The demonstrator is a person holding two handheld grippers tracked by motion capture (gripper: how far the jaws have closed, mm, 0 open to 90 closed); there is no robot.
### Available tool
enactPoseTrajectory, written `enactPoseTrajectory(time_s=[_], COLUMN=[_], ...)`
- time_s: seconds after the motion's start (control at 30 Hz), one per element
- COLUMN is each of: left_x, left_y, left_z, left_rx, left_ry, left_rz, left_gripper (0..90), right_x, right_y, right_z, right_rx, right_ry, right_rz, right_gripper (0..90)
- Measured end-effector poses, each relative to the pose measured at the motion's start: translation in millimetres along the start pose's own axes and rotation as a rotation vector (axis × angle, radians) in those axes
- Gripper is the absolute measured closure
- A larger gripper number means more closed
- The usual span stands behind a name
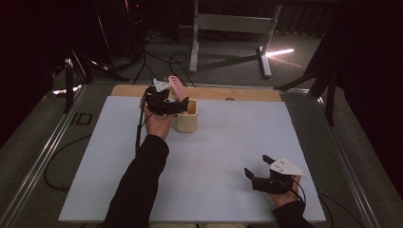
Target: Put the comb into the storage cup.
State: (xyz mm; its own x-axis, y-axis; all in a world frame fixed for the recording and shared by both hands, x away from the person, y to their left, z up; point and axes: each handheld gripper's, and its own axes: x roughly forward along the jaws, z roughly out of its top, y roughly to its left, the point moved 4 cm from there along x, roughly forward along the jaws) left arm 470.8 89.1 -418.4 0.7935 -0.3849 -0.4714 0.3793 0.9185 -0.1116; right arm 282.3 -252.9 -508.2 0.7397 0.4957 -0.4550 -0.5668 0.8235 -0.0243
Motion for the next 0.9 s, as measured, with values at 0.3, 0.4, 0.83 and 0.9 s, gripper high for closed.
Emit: enactPoseTrajectory(time_s=[0.3, 0.4, 0.83, 0.9], left_x=[-13.4, -16.9, -38.3, -39.7], left_y=[3.5, 2.9, -4.4, -3.4], left_z=[2.0, 2.1, 0.8, -1.2], left_rx=[0.036, 0.042, 0.156, 0.158], left_ry=[0.026, 0.031, 0.084, 0.098], left_rz=[-0.025, -0.042, -0.065, -0.075], left_gripper=[0.3, 0.3, 0.2, 0.2], right_x=[0.1, -0.1, -0.5, -0.5], right_y=[0.7, 0.7, 1.1, 1.2], right_z=[0.1, 0.1, 0.1, 0.1], right_rx=[0.003, 0.003, 0.005, 0.003], right_ry=[0.001, 0.000, -0.002, -0.002], right_rz=[0.000, -0.001, -0.003, -0.002], right_gripper=[14.2, 14.2, 14.2, 14.2])
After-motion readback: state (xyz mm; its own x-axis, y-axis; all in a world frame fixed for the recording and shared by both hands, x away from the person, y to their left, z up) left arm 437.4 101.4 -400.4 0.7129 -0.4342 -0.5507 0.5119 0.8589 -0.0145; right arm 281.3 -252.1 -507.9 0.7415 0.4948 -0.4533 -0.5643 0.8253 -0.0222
